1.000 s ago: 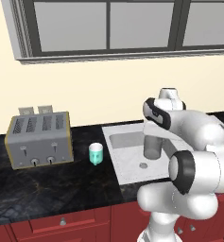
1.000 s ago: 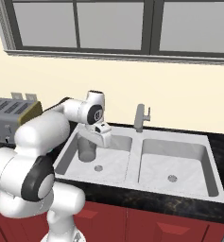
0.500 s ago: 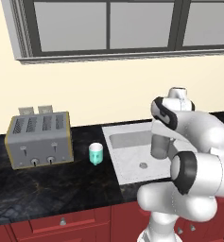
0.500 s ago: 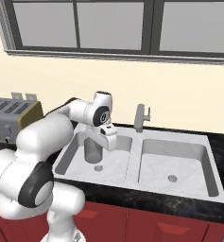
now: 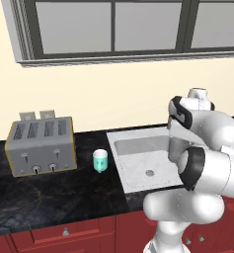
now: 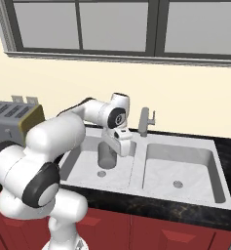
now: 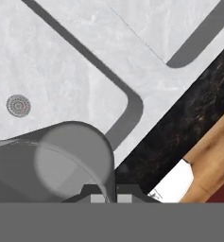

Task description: Move any existing items from the left basin to the right basin for drying. Then move the mug from the counter to the left basin of the sink for washing.

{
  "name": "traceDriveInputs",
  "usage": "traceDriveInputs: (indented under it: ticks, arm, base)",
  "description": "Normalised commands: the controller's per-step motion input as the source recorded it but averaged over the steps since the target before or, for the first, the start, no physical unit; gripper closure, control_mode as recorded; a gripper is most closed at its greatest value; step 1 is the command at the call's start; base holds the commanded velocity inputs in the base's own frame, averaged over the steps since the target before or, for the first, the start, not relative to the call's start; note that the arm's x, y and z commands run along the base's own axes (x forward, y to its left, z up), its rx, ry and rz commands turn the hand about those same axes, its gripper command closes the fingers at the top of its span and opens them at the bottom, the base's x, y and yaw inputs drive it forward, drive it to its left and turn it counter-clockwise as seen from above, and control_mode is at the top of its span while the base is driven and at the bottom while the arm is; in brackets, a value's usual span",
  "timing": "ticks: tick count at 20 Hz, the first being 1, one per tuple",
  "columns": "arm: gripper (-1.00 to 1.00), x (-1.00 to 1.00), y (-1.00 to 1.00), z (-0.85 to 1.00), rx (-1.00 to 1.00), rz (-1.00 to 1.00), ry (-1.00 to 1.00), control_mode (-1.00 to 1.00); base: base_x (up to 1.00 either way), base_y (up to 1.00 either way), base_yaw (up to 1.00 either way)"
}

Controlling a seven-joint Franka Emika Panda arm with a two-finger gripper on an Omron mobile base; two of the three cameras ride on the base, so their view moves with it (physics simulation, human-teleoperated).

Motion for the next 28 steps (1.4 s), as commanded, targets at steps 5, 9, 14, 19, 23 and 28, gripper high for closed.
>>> traceDriveInputs:
  ticks: [5, 9, 14, 19, 23, 28]
  arm:
    - [1.00, 0.00, -0.45, 0.01, 0.00, -0.14, 0.02, -1.00]
    - [1.00, -0.04, -0.48, 0.00, 0.00, -0.14, 0.00, -1.00]
    - [1.00, -0.04, -0.50, 0.00, 0.00, -0.12, 0.00, -1.00]
    - [1.00, -0.04, -0.50, 0.00, 0.00, -0.12, 0.00, -1.00]
    - [1.00, 0.00, -0.51, 0.00, 0.00, -0.11, 0.00, -1.00]
    - [1.00, 0.00, -0.45, 0.00, 0.00, -0.06, -0.02, -1.00]
  base:
    - [0.00, 0.00, 0.00]
    - [0.00, 0.00, 0.00]
    - [0.00, 0.00, 0.00]
    - [0.00, 0.00, 0.00]
    - [0.00, 0.00, 0.00]
    - [0.00, 0.00, 0.00]
